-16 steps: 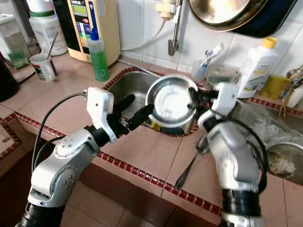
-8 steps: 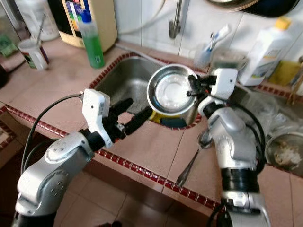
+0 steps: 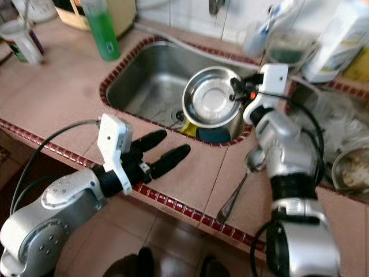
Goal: Kitchen organization
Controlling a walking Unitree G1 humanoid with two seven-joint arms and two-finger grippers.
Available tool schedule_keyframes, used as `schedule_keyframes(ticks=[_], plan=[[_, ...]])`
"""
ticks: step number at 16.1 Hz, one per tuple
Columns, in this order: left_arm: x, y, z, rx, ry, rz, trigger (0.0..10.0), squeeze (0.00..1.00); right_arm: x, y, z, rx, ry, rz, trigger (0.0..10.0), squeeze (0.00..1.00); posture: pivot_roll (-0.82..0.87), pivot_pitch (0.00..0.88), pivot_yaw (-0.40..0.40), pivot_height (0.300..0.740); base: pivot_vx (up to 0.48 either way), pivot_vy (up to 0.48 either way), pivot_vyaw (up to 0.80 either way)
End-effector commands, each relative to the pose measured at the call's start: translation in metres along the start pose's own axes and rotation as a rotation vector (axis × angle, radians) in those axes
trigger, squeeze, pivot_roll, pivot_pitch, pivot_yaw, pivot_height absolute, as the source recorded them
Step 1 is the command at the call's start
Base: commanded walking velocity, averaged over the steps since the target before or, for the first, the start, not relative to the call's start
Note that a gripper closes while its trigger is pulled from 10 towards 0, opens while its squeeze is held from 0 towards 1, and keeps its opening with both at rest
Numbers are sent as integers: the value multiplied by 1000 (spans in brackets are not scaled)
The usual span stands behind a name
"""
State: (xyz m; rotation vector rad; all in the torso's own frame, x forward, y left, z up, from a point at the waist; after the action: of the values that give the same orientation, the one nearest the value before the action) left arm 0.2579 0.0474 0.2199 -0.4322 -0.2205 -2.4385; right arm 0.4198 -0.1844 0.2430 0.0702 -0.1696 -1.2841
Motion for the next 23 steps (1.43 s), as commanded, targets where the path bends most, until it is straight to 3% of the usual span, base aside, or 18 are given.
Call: schedule_keyframes(ticks=[1,10,11,16,23], plan=[[7,-3,0,-10,-2,-13,10000,0,4,6,3,-4,-7,4,10000,0,-25,352,24,740,0,0,0],[10,-5,2,-22,-27,0,10000,0,-10,28,1,-69,-8,84,10000,0,-13,376,18,740,0,0,0],[10,-5,2,-23,-29,5,10000,0,-12,30,1,-74,0,90,10000,984,-11,376,17,740,0,0,0],[9,-5,3,-21,-34,14,10000,0,-20,35,4,-71,11,122,10000,1000,-4,374,13,740,0,0,0],[4,-2,7,-2,-20,35,10000,0,-10,35,17,-28,-33,84,10000,1000,3,339,7,740,0,0,0]])
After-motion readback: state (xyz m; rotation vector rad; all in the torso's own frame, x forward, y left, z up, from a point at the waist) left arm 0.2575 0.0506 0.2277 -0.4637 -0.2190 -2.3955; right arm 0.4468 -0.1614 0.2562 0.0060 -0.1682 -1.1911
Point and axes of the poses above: a point about 5 cm out from each wrist's last joint towards the gripper, its own y axis pointing out of the wrist towards the gripper, its own z axis along the axis of the wrist's last joint, x = y × z, the point moved 3 cm from there along y, pointing out of the wrist towards the gripper, and after that the axes turned 11 degrees about -y, right-handed, at the moved point
